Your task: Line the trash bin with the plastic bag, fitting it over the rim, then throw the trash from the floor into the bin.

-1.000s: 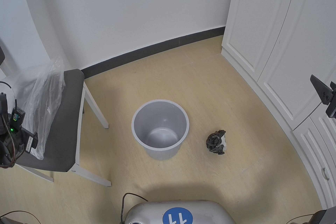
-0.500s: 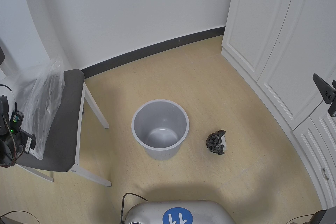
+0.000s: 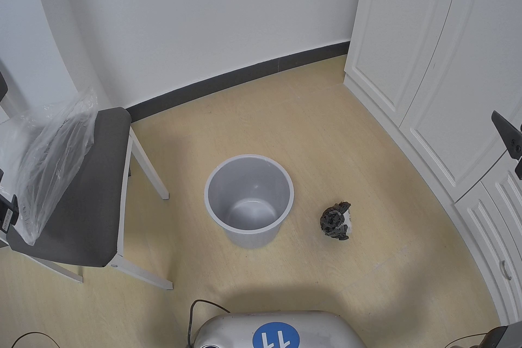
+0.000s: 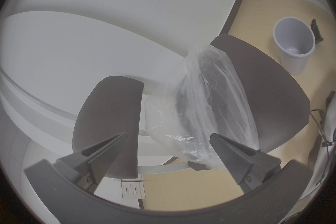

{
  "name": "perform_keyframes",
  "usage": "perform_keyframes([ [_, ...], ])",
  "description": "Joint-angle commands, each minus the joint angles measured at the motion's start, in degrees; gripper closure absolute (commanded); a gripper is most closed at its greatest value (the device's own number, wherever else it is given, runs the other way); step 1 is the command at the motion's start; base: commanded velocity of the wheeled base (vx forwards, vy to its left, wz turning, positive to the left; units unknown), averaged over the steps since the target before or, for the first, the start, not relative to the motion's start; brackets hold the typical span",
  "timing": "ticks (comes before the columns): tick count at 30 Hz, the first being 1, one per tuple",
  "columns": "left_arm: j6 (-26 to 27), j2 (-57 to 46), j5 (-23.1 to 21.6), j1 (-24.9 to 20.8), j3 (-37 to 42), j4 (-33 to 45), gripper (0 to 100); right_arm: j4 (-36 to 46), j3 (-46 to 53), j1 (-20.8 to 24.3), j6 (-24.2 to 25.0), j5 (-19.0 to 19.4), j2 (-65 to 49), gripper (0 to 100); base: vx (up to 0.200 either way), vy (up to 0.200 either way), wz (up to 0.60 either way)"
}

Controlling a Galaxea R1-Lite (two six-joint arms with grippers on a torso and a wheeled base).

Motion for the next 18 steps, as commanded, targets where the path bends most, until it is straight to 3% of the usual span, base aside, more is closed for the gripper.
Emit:
perform_keyframes([
  [1, 0.17, -2.13, -0.28, 1.21, 0.27, -0.04, 0, 0.08, 0.22, 0.01, -0.34, 0.12, -0.34, 0, 0.000, 0.000, 0.00],
  [12, -0.44, 2.35, -0.37, 0.41, 2.82, -0.57, 0, 0.17, 0.83, 0.01, -0.77, 0.47, 0.27, 0, 0.000, 0.000, 0.00],
  [18, -1.23, 6.40, -0.46, -1.78, 5.46, -5.31, 0, 0.17, 1.27, 0.01, -0.77, 0.56, 0.63, 0, 0.000, 0.000, 0.00],
])
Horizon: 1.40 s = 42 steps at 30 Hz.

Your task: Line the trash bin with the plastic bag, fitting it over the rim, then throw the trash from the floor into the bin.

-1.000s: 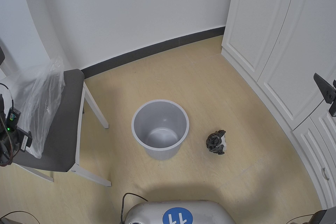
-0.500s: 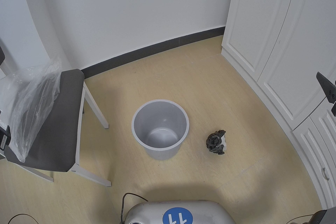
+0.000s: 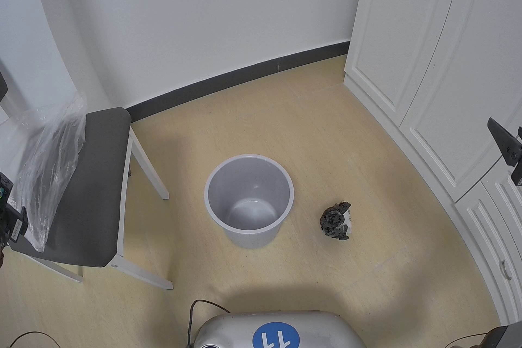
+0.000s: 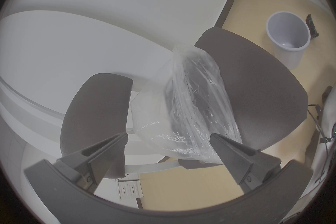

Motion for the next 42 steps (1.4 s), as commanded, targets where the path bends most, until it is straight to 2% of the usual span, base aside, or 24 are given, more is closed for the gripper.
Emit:
perform_keyframes([
  [1, -0.55, 3.96, 0.03, -1.39, 2.10, -3.06, 0, -0.05, 0.33, -0.02, 0.02, 0.06, 0.32, 0, 0.000, 0.000, 0.00],
  [10, -1.96, 15.04, 0.12, -1.57, 5.35, -16.69, 0, -0.05, 0.60, -0.02, 0.02, 0.06, 0.67, 0, 0.000, 0.000, 0.00],
  [15, -1.96, 18.12, 0.38, -1.39, 6.23, -20.03, 0, -0.05, 0.77, -0.02, 0.02, 0.15, 0.85, 0, 0.000, 0.000, 0.00],
  [26, -1.96, 18.03, 0.38, -0.43, 5.96, -21.35, 0, -0.05, 0.77, -0.02, 0.02, 0.06, 1.11, 0, 0.000, 0.000, 0.00],
  [37, -1.69, 13.28, 0.03, -0.43, 6.67, -20.29, 0, -0.05, 1.21, -0.02, 0.02, 0.15, 1.02, 0, 0.000, 0.000, 0.00],
  [42, -1.08, 12.58, 0.21, 1.07, 6.58, -20.29, 0, -0.05, 1.47, -0.02, -0.42, 0.15, 1.20, 0, 0.000, 0.000, 0.00],
])
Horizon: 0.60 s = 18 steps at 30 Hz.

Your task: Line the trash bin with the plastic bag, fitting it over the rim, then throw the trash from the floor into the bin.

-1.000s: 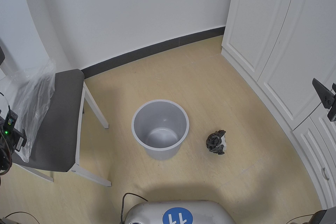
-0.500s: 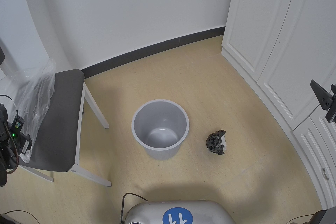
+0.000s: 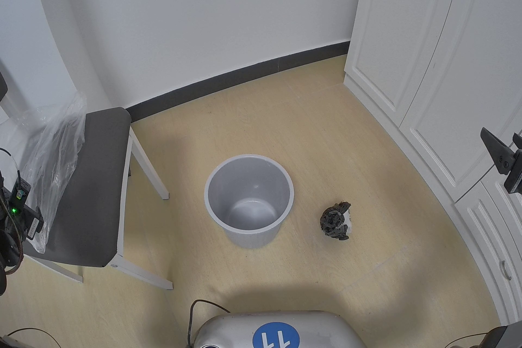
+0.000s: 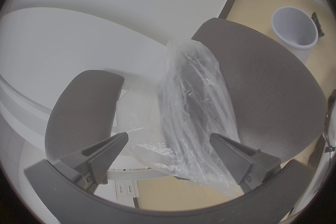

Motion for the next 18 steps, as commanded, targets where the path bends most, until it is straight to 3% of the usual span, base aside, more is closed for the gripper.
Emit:
perform_keyframes([
  [1, 0.04, -0.95, 0.01, 1.14, -0.04, -0.03, 0, -0.02, 0.10, 0.06, -0.04, 0.01, 0.04, 0, 0.000, 0.000, 0.00],
  [18, -0.22, 4.68, 0.45, 2.46, 0.22, -0.38, 0, -0.20, 0.62, 0.06, -0.04, 0.01, 0.75, 0, 0.000, 0.000, 0.00],
])
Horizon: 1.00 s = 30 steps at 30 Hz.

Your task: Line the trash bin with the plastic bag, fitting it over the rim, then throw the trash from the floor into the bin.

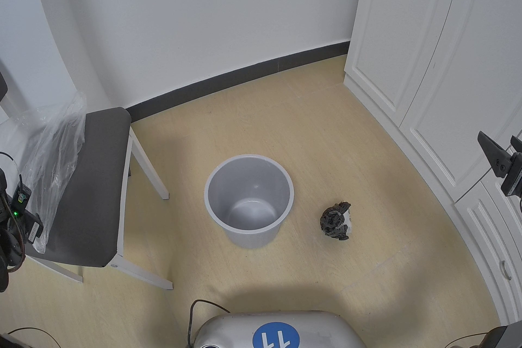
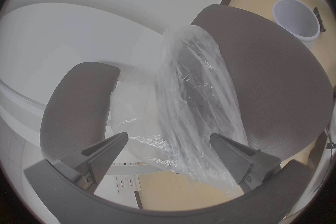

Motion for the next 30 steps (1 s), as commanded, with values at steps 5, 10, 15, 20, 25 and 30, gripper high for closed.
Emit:
perform_keyframes([
  [5, 0.02, 2.03, 0.03, 0.03, -0.37, -0.16, 0, 0.04, 0.18, 0.01, -0.01, -0.01, 0.22, 0, 0.000, 0.000, 0.00],
  [10, 0.02, 2.03, 0.03, 0.12, -0.19, -0.34, 100, 0.04, 0.26, 0.01, -0.01, -0.01, 0.22, 0, 0.000, 0.000, 0.00],
  [15, 0.02, 2.03, 0.03, 0.03, 0.07, -0.42, 100, -0.14, 0.79, 0.01, -0.18, 0.25, 0.14, 0, 0.000, 0.000, 0.00],
  [20, 0.11, 1.15, -0.41, 0.03, 1.13, -0.51, 100, 0.04, 0.88, 0.01, -0.10, 0.60, 0.22, 0, 0.000, 0.000, 0.00],
  [25, 0.11, -2.27, -0.77, -1.20, 2.71, -0.69, 100, -0.67, 0.79, 0.01, 0.08, 0.60, 1.01, 0, 0.000, 0.000, 0.00],
  [30, -0.50, -7.28, -2.35, -4.45, 2.88, -0.25, 100, -0.67, 0.70, 0.45, 0.52, 0.69, 1.63, 0, 0.000, 0.000, 0.00],
])
